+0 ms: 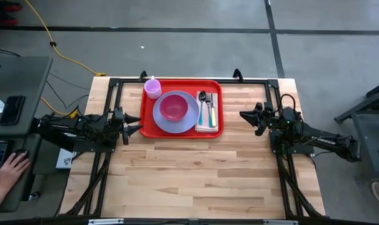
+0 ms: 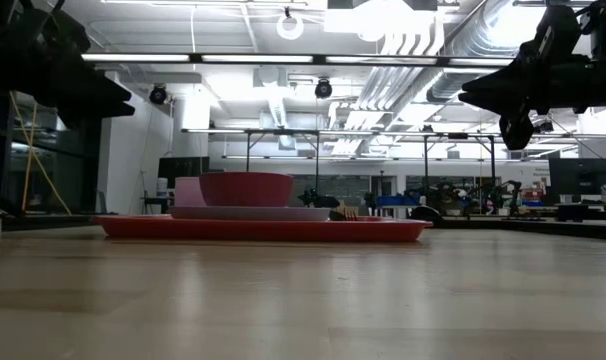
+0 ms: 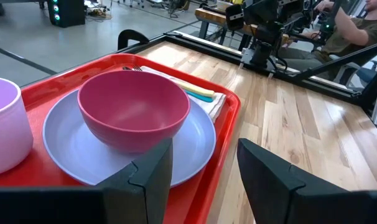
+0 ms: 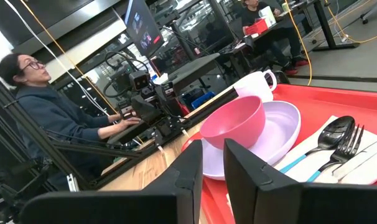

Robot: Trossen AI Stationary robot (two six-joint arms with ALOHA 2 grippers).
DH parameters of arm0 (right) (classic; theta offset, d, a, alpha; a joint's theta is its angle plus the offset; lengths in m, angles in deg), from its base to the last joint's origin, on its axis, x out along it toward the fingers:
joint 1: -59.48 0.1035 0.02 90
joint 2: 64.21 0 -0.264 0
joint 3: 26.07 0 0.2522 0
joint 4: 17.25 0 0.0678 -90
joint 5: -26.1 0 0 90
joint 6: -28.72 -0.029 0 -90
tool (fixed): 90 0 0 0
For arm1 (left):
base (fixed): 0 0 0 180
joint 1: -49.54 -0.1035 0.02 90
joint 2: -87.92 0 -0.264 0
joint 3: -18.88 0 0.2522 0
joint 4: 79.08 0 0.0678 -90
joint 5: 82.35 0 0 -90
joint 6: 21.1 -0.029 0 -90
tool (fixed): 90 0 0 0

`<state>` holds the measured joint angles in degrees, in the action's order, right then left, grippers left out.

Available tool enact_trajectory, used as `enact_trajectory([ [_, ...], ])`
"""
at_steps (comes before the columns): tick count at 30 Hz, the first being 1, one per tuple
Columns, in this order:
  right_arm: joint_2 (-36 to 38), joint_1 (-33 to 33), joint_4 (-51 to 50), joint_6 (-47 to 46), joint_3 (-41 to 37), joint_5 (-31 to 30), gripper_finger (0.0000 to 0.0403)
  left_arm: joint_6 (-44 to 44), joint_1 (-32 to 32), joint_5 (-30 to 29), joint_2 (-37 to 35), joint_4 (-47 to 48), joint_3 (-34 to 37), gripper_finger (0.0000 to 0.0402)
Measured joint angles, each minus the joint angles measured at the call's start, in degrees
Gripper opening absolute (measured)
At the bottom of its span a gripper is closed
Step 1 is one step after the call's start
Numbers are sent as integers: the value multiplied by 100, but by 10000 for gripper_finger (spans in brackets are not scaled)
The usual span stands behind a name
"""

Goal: Set up tray
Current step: Return to Home Position

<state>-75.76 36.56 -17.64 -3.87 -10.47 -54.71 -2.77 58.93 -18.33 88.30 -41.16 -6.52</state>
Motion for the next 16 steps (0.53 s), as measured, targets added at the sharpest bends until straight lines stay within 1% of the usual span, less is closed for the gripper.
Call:
enact_trajectory([
  [9,0,0,0,-1,0,0,39,0,2,0,0,0,0,211],
  [16,0,0,-2,-1,0,-1,46,0,1,0,0,-2,2,211],
])
